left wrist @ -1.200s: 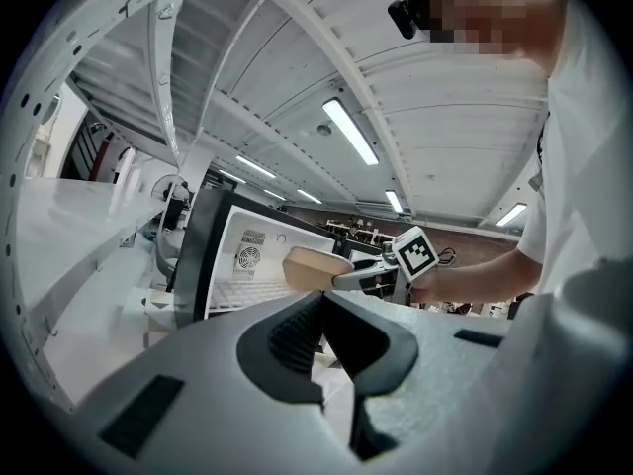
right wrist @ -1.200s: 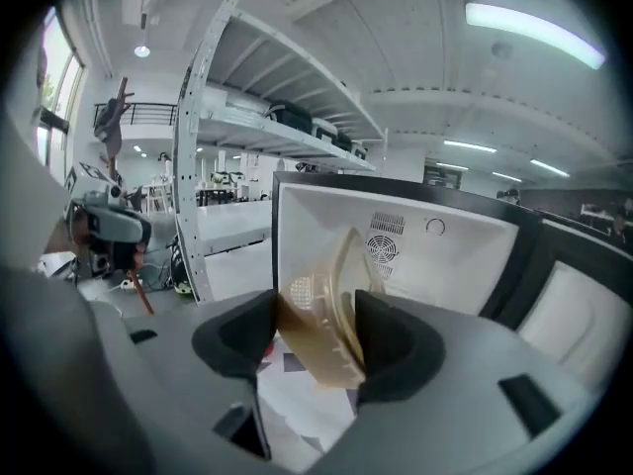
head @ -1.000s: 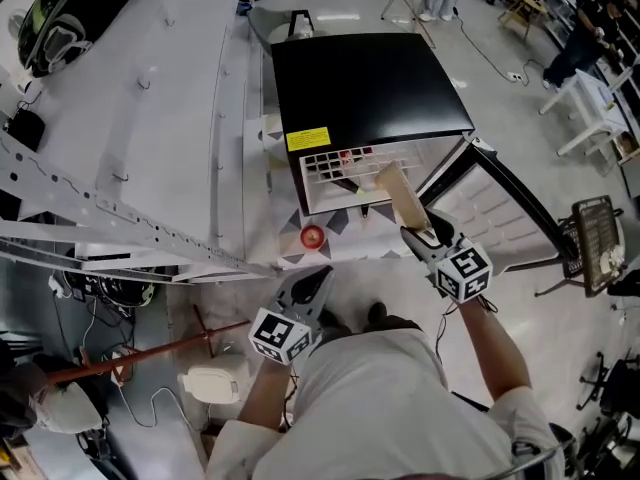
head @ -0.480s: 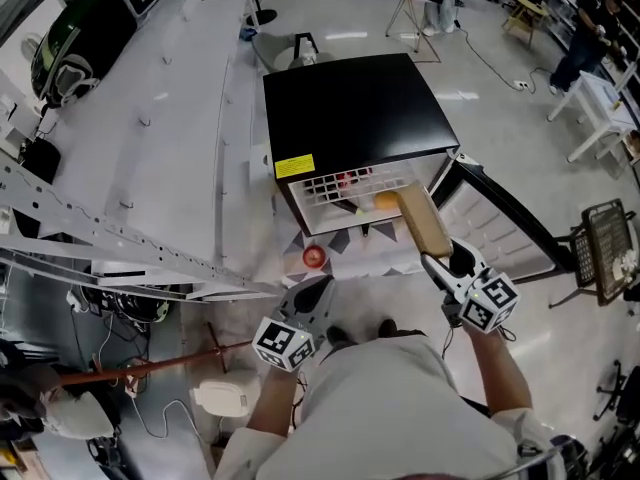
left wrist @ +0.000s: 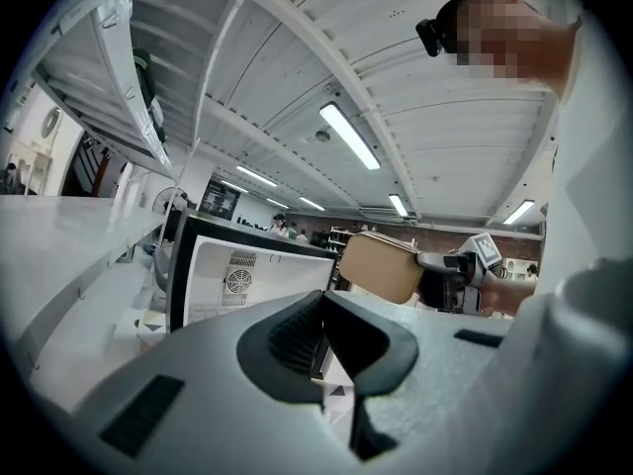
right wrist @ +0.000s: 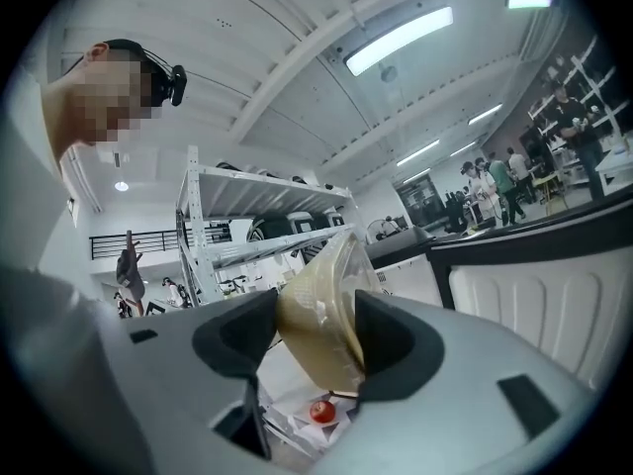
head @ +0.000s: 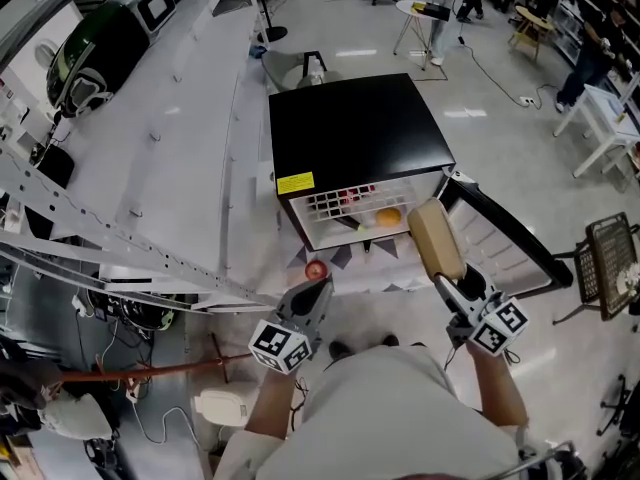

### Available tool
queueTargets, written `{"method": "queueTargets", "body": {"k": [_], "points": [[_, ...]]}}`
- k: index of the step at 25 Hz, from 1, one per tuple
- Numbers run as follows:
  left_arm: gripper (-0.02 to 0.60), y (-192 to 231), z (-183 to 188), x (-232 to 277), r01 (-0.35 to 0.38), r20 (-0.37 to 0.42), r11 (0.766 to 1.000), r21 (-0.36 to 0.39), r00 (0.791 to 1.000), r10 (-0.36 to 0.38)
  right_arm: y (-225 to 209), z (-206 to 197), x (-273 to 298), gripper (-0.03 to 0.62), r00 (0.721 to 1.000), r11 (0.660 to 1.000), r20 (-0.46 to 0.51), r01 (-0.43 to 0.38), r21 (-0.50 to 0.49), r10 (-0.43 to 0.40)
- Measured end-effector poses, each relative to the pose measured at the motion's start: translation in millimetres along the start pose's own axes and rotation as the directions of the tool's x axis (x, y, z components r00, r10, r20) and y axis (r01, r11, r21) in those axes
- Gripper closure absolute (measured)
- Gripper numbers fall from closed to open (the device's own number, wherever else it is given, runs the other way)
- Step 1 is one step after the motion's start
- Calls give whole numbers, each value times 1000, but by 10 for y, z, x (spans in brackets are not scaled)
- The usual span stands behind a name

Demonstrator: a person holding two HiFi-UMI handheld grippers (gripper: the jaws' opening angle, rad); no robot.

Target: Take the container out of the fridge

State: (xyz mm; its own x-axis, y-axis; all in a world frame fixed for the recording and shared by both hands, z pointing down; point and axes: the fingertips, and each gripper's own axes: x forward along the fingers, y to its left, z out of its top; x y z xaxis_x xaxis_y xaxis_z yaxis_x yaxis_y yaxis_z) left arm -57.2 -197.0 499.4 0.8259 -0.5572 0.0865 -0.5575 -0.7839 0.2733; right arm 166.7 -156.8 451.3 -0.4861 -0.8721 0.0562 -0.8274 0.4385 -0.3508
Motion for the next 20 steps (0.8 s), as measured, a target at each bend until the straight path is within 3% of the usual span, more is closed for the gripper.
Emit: {"method": "queueTargets", "body": {"k": [20], "points": [[577,-95,9,83,-35,14,999,-12,999,35,-141,42,-76,339,1000,1000,9,-17,21,17]]}}
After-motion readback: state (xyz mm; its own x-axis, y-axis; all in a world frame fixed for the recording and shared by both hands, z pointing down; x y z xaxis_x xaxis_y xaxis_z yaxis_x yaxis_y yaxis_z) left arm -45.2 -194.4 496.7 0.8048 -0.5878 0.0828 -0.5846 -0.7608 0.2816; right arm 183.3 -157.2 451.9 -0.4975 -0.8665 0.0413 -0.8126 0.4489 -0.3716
